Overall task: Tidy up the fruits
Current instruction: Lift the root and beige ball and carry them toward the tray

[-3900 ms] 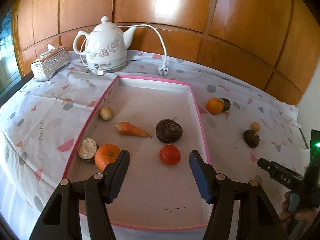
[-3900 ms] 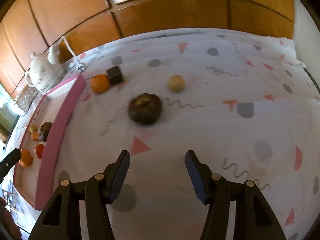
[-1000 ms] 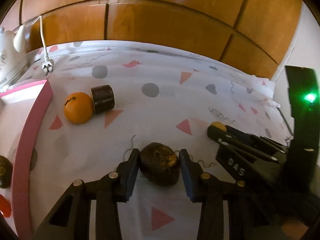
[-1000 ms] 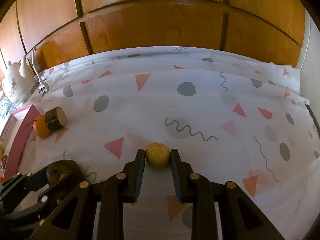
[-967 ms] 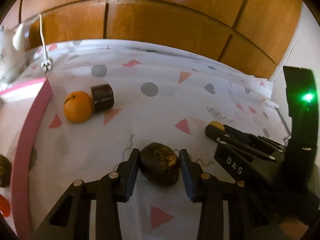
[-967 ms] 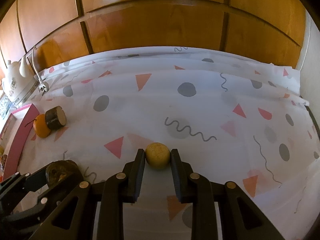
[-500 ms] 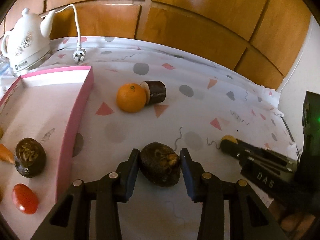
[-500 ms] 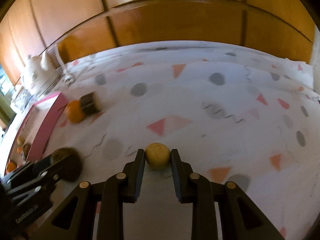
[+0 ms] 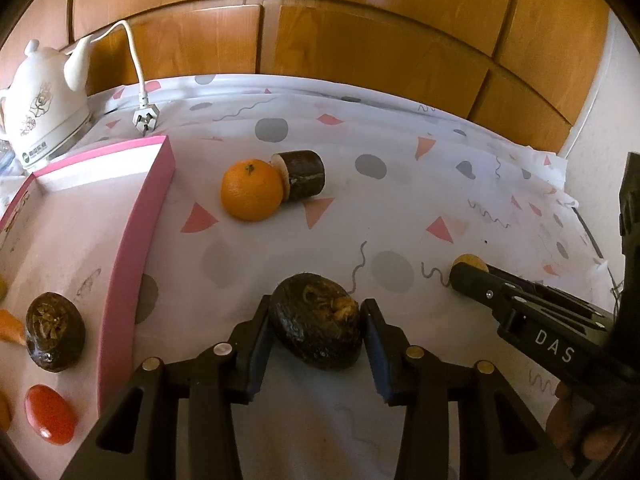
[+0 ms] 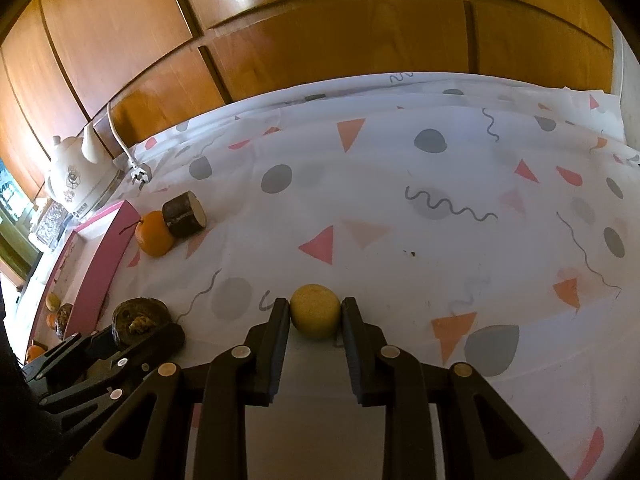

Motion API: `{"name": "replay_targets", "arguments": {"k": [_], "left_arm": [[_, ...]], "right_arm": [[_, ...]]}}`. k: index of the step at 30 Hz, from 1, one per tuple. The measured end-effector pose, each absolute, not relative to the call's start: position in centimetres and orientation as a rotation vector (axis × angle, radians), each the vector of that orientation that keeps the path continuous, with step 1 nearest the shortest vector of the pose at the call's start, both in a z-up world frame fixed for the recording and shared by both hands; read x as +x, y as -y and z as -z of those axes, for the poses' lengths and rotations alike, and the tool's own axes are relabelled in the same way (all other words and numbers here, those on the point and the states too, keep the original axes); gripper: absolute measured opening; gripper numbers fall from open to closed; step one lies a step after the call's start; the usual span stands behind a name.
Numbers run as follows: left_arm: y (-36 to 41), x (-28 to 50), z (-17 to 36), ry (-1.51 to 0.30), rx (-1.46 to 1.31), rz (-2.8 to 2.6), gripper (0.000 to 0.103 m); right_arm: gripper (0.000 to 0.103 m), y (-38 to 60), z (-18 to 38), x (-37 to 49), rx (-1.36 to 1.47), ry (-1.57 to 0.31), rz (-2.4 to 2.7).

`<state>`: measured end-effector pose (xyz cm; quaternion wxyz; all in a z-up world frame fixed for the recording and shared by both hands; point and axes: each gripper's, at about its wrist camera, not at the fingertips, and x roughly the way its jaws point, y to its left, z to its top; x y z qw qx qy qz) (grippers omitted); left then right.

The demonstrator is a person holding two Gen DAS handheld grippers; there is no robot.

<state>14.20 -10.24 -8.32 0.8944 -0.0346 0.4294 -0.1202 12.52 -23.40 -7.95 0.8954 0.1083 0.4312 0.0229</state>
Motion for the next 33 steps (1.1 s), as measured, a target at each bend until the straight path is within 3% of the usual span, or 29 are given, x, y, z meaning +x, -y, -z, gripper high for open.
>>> {"name": "replay_targets", "arguments": {"k": [33], "left_arm": [[10.29, 13.99, 8.3, -0.881, -0.058, 0.254, 0.042]], "right_arm": [[0.025, 23.23, 8.07, 12.46, 0.197, -0.894, -0.025]]}}
